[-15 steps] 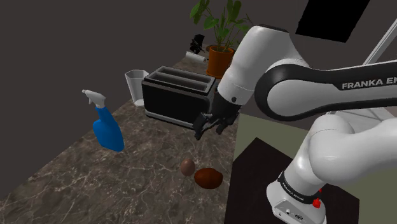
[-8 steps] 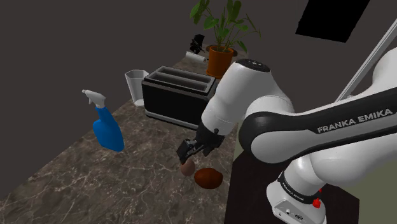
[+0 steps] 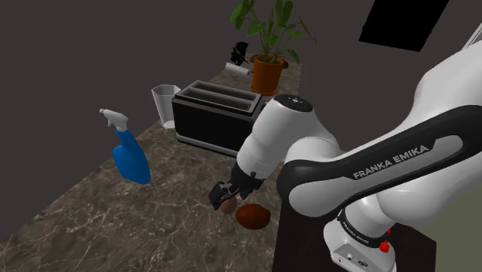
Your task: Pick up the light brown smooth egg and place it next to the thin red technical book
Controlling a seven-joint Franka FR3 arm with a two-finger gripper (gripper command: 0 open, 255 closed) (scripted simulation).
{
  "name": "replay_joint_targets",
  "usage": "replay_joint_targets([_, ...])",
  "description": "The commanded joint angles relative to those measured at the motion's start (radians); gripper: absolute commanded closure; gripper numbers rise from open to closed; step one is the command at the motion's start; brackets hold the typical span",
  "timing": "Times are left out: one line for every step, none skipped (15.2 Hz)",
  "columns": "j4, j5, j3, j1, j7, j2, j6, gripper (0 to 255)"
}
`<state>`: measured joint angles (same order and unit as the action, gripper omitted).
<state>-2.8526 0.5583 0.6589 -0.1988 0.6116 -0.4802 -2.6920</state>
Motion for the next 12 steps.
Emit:
replay_joint_targets([0.003, -0.002, 0.007, 0.005, 0.002, 0.018, -0.016, 0])
replay_joint_targets([0.003, -0.002, 0.007, 0.005, 0.002, 0.018, -0.016, 0])
replay_joint_targets([0.003, -0.002, 0.007, 0.005, 0.002, 0.018, -0.016, 0])
replay_joint_targets([0.003, -0.002, 0.007, 0.005, 0.002, 0.018, -0.016, 0])
replay_joint_targets([0.003, -0.002, 0.007, 0.005, 0.002, 0.018, -0.016, 0])
replay_joint_targets([0.003, -0.002, 0.007, 0.005, 0.002, 0.018, -0.016, 0])
replay_joint_targets([0.003, -0.002, 0.007, 0.005, 0.002, 0.017, -0.016, 0])
replay_joint_targets([0.003, -0.002, 0.007, 0.005, 0.002, 0.017, -0.016, 255])
replay_joint_targets([0.003, -0.002, 0.007, 0.005, 0.002, 0.017, -0.016, 255])
replay_joint_targets([0.003, -0.002, 0.007, 0.005, 0.002, 0.017, -0.016, 255])
replay_joint_targets([0.003, -0.002, 0.007, 0.005, 0.002, 0.017, -0.016, 255])
replay_joint_targets([0.002, -0.002, 0.007, 0.005, 0.002, 0.017, -0.016, 255])
